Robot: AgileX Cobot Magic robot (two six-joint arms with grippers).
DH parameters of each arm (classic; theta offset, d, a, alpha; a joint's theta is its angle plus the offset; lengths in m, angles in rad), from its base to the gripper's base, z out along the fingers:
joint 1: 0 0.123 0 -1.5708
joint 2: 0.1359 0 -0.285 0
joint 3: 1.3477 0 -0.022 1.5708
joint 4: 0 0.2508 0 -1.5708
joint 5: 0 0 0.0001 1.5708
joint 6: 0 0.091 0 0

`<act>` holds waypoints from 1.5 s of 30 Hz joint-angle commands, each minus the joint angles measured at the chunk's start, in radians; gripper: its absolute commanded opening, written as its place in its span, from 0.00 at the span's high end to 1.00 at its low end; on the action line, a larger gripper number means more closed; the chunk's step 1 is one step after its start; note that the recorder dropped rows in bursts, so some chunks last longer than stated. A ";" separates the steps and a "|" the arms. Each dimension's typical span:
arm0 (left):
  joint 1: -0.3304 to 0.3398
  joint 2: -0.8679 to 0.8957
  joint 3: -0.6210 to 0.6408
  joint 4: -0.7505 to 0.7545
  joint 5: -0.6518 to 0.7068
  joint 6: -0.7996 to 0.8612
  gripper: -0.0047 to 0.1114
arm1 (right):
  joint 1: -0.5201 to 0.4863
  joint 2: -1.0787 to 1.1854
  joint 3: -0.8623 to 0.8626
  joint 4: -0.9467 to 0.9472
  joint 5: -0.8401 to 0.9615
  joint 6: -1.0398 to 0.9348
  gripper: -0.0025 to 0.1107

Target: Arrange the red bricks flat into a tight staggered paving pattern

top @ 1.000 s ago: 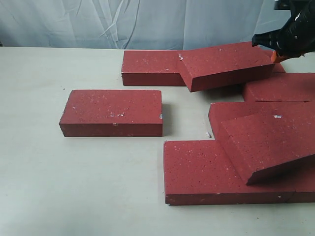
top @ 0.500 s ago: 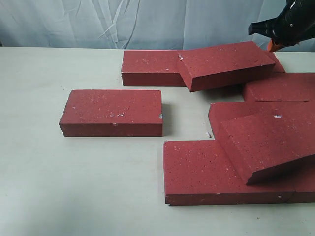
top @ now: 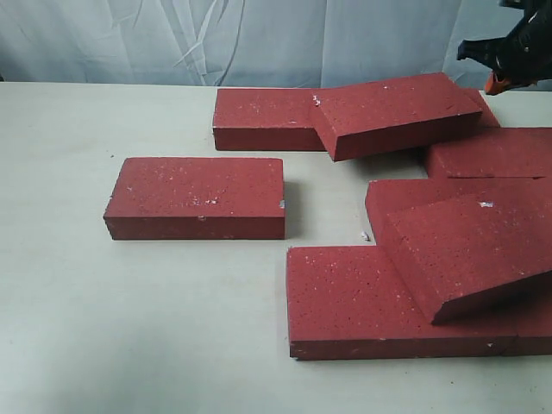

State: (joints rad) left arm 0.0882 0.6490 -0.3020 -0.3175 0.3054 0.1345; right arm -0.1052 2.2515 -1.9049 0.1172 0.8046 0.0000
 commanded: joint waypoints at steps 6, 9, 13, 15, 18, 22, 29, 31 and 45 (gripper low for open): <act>0.000 0.004 -0.008 -0.007 -0.014 0.004 0.96 | -0.003 0.068 -0.015 0.010 -0.093 -0.041 0.98; 0.000 0.004 -0.008 -0.007 -0.014 0.004 0.96 | 0.003 0.079 -0.015 0.099 -0.079 -0.131 0.98; 0.000 0.004 -0.008 -0.007 -0.014 0.004 0.96 | 0.038 0.079 -0.015 0.234 -0.043 -0.278 0.98; 0.000 0.004 -0.008 -0.007 -0.014 0.004 0.96 | 0.065 0.079 -0.015 0.232 -0.024 -0.300 0.98; 0.000 0.004 -0.008 -0.007 -0.014 0.004 0.96 | 0.107 0.079 -0.015 0.232 -0.007 -0.305 0.98; 0.000 0.004 -0.008 -0.012 -0.014 0.004 0.96 | 0.151 0.079 -0.015 0.232 0.011 -0.320 0.98; 0.000 0.004 -0.008 -0.033 -0.011 0.004 0.96 | 0.229 0.079 -0.015 0.232 0.038 -0.320 0.98; 0.000 0.004 -0.008 -0.033 -0.011 0.004 0.96 | 0.253 0.079 -0.015 0.232 0.058 -0.320 0.98; 0.000 0.004 -0.008 -0.034 -0.009 0.002 0.96 | 0.402 0.079 -0.015 0.255 0.134 -0.320 0.98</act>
State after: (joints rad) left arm 0.0882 0.6490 -0.3020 -0.3423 0.3045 0.1364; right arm 0.2798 2.3348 -1.9154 0.3657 0.9234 -0.3137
